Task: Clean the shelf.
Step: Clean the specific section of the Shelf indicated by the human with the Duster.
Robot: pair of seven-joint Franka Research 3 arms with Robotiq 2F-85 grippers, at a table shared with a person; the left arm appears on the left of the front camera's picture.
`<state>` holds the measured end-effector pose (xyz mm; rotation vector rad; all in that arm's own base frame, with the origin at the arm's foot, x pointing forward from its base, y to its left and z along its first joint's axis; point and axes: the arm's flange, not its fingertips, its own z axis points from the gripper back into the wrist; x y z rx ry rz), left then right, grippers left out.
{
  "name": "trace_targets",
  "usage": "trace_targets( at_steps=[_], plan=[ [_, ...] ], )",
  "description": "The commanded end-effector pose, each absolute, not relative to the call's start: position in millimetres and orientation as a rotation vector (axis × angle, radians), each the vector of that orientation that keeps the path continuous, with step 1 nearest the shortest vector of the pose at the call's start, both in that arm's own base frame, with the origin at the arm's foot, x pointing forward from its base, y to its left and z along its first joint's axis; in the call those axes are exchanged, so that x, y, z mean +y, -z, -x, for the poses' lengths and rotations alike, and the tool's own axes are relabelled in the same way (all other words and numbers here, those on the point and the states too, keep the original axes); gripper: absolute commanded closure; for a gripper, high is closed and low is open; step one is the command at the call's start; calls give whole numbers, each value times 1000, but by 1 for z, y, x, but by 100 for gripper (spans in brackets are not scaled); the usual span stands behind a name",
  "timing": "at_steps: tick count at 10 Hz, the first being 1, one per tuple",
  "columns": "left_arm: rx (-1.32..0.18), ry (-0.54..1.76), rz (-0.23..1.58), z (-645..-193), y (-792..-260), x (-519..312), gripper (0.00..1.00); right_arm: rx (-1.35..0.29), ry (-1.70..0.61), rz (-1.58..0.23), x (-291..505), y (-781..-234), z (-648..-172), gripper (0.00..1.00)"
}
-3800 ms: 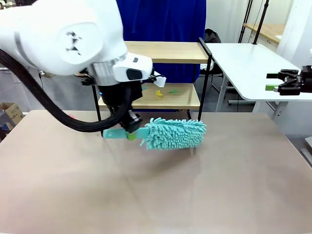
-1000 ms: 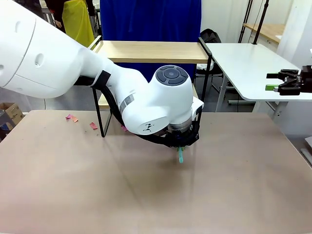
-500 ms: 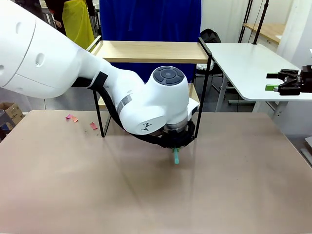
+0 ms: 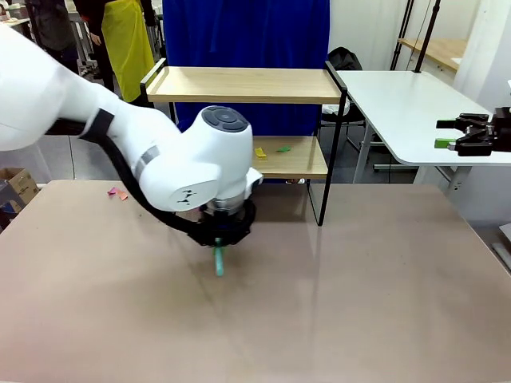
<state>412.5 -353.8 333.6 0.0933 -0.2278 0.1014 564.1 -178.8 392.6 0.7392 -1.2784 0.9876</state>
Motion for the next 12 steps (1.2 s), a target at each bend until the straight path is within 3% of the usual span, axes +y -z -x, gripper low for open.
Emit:
trace_targets(
  at_steps=[1, 5, 6, 7, 9, 12],
  plan=[
    [-217, -147, -214, -403, -337, -324, 87, -1282, -993, -738, -177, -396, -565, 0],
    [-349, -224, -467, -392, -353, -315, 87, -1282, -993, -738, -177, -396, -565, 0],
    [-380, -176, -387, -391, -357, -327, 87, -1282, -993, -738, -177, -396, -565, 0],
    [-311, -183, -389, -395, -354, -307, 87, -1282, -993, -738, -177, -396, -565, 0],
    [-339, -164, -390, -388, -358, -321, 87, -1282, -993, -738, -177, -396, -565, 0],
    [-362, 5, -185, -374, -381, -307, 87, -1282, -993, -738, -177, -396, -565, 0]
  ],
)
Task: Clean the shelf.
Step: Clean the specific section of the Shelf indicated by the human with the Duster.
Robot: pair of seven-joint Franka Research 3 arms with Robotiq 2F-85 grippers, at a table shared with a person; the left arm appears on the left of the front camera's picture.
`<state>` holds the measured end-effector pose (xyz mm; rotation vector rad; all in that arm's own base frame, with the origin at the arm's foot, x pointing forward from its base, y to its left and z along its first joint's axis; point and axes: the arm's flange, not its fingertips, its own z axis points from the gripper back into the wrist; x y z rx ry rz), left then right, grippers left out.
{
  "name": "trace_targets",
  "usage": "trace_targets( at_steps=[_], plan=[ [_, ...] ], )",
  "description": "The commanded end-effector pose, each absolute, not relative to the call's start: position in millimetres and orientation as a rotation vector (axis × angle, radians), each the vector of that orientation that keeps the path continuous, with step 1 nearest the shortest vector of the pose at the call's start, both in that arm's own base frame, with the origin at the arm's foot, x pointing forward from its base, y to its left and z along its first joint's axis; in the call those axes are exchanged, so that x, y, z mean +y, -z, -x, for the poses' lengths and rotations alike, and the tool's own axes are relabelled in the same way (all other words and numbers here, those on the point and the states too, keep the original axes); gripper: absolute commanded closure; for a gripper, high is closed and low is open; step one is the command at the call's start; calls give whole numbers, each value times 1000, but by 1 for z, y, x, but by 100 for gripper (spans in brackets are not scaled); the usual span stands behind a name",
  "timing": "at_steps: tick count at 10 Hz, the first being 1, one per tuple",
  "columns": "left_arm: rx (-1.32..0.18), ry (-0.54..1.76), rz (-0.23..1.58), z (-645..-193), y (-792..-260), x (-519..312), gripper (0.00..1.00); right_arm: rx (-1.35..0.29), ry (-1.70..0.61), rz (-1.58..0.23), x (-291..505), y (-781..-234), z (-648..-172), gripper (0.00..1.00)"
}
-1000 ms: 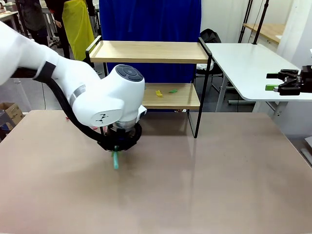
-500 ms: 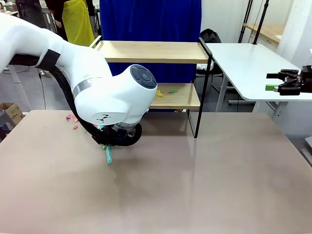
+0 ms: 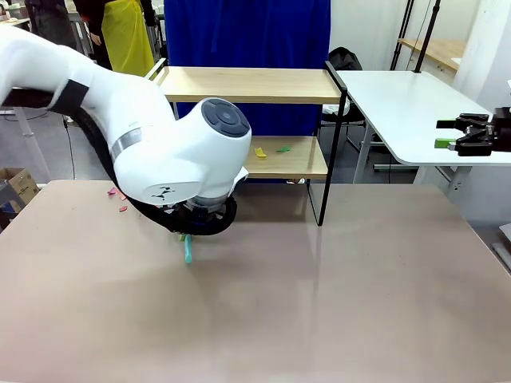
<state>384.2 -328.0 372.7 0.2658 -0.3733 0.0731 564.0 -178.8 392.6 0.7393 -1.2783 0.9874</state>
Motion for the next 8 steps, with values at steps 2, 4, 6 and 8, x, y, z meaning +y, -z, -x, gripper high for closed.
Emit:
trace_targets(
  at_steps=[2, 4, 6, 8],
  plan=[
    [-354, 193, -52, -359, -396, -285, 87, -1282, -993, -738, -177, -396, -565, 0],
    [-305, 365, 40, -350, -407, -256, 87, -1282, -993, -738, -177, -396, -565, 0],
    [-277, 543, 134, -337, -424, -227, 87, -1282, -993, -738, -177, -396, -565, 0],
    [-222, 730, 177, -325, -442, -200, 87, -1282, -993, -738, -177, -396, -565, 0]
  ],
)
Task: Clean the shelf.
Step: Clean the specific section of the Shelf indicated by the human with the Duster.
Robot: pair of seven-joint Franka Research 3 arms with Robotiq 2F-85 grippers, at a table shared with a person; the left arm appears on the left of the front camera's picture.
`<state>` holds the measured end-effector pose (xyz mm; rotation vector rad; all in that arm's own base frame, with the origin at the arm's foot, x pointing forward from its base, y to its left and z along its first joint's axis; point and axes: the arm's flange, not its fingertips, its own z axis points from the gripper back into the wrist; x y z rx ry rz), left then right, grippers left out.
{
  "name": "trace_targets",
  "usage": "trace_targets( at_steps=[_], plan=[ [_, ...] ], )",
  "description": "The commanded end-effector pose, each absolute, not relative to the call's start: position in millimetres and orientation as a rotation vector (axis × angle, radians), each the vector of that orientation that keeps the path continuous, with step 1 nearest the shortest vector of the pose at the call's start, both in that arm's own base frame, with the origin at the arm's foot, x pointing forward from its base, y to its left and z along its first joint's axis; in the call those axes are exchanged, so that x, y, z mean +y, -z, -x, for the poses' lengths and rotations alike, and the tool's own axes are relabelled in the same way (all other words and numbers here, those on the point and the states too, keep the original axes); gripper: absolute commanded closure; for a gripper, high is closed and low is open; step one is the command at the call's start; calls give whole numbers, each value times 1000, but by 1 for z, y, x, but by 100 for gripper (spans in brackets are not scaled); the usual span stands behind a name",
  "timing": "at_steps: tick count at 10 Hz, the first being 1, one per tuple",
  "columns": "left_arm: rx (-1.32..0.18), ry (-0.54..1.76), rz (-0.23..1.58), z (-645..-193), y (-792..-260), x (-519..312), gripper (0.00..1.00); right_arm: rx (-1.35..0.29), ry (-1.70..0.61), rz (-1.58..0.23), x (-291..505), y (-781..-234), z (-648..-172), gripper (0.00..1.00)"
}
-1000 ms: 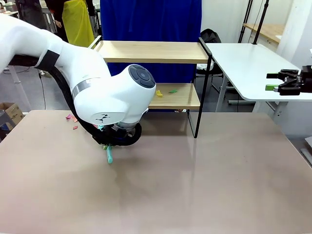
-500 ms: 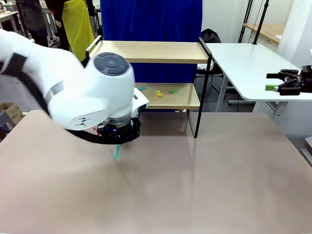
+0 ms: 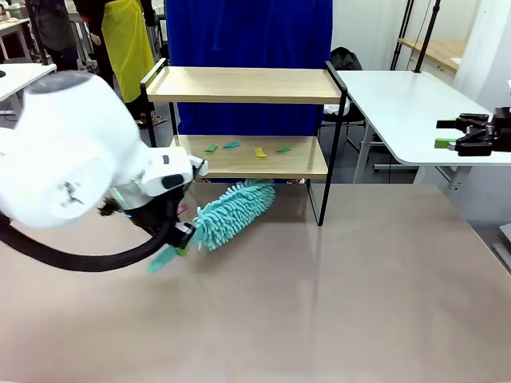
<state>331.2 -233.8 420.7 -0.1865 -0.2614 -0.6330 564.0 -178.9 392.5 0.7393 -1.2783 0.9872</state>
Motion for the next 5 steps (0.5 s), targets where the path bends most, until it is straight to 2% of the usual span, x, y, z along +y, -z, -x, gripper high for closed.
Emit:
trace_targets(
  at_steps=[1, 3, 5],
  plan=[
    [-200, 788, 184, -320, -451, -187, 87, -1282, -993, -738, -177, -396, -565, 0],
    [-169, 966, 157, -310, -472, -157, 87, -1282, -993, -738, -177, -396, -565, 0],
    [-71, 1144, 36, -297, -490, -146, 87, -1282, -993, -738, -177, -396, -565, 0]
  ],
)
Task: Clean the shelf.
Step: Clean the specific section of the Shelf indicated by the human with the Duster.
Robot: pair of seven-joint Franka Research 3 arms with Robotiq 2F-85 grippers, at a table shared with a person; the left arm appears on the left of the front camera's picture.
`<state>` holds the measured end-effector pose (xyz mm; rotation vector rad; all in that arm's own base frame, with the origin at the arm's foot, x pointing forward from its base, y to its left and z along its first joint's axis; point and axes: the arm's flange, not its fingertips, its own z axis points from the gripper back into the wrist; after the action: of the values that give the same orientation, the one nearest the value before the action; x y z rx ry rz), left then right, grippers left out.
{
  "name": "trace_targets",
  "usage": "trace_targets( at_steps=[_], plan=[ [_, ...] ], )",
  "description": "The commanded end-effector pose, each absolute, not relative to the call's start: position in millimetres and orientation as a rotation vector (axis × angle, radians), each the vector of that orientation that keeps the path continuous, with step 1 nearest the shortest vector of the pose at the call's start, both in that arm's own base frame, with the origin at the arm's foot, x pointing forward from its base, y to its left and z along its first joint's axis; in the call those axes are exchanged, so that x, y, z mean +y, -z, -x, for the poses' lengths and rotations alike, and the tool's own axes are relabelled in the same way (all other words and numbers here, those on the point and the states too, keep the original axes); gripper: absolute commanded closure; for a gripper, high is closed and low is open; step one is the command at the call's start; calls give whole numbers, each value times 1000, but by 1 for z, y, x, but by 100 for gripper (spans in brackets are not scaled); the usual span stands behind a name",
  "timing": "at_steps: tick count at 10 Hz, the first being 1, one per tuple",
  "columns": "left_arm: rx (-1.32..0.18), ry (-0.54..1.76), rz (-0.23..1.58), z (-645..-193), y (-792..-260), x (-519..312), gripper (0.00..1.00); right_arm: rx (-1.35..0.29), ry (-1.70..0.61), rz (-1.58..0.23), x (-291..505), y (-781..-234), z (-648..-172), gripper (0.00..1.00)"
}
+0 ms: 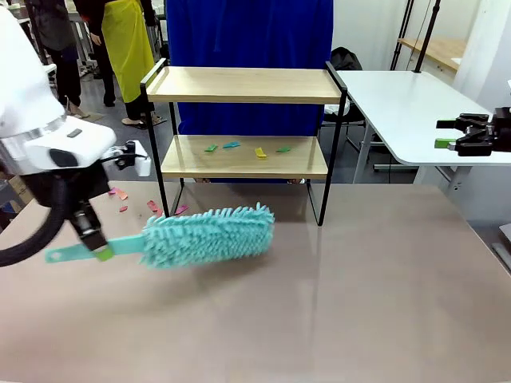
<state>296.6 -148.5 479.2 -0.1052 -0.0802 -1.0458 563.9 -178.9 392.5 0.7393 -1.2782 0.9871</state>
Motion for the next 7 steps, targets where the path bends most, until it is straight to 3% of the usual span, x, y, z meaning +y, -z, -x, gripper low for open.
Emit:
trace_targets(
  at_steps=[1, 3, 4, 7],
  plan=[
    [5, 1243, -77, -288, -501, -143, 87, -1282, -993, -738, -177, -396, -565, 0],
    [-21, 1391, -127, -273, -522, -149, 87, -1282, -993, -738, -177, -396, -565, 0],
    [39, 1451, -173, -274, -523, -157, 87, -1282, -993, -738, -177, -396, -565, 0],
    [-77, 1516, -133, -264, -542, -168, 87, -1282, -993, -738, -177, -396, -565, 0]
  ],
)
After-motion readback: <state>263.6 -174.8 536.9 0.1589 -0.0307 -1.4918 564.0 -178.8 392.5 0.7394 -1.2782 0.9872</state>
